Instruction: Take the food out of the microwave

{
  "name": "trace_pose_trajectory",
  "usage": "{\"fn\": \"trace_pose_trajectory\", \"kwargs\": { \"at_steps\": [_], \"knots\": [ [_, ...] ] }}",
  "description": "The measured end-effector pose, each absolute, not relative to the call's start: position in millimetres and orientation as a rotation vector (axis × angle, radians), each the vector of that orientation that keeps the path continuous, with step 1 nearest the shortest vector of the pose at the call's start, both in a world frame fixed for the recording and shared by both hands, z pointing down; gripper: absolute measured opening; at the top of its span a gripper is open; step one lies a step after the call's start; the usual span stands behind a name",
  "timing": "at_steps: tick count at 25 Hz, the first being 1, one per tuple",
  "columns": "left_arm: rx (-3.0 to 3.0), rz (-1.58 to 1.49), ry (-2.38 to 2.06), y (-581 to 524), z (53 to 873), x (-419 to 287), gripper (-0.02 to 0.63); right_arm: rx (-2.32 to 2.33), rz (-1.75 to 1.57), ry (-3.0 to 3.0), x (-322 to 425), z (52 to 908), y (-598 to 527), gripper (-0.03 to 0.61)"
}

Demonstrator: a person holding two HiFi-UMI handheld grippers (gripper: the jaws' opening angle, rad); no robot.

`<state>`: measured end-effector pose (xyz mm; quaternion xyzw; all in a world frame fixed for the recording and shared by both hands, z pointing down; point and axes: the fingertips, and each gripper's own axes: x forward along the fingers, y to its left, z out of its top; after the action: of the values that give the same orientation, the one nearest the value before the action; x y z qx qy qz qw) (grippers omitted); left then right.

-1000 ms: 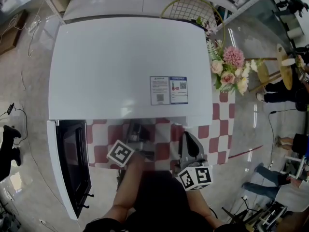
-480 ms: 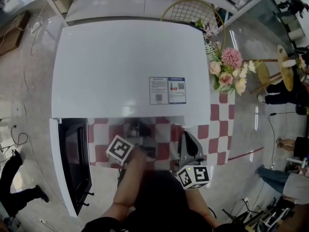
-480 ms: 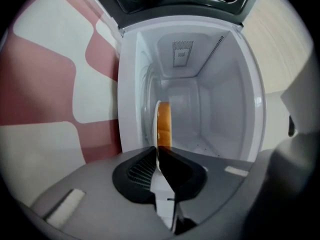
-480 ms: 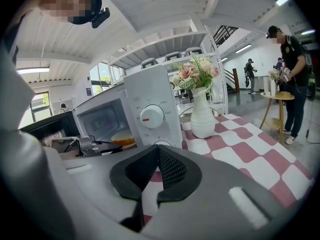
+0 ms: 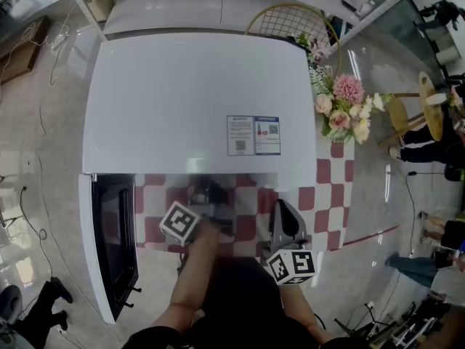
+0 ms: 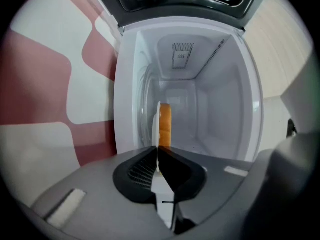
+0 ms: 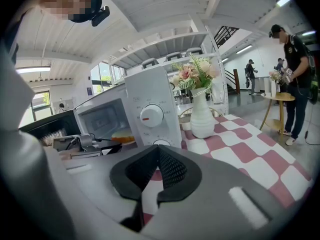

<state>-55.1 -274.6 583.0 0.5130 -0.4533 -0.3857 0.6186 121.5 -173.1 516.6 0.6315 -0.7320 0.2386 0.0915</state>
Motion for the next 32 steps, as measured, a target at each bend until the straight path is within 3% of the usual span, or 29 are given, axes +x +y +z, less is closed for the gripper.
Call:
{"fn": "trace_pose_trajectory", "kwargs": {
  "at_steps": [32],
  "knots": [
    [1.22,-1.069,-1.004,-231.1,559.0,-77.1,0.018,1.784,0.682,-2.257,115.1,519.4,-145.1,0.0]
  ]
}}
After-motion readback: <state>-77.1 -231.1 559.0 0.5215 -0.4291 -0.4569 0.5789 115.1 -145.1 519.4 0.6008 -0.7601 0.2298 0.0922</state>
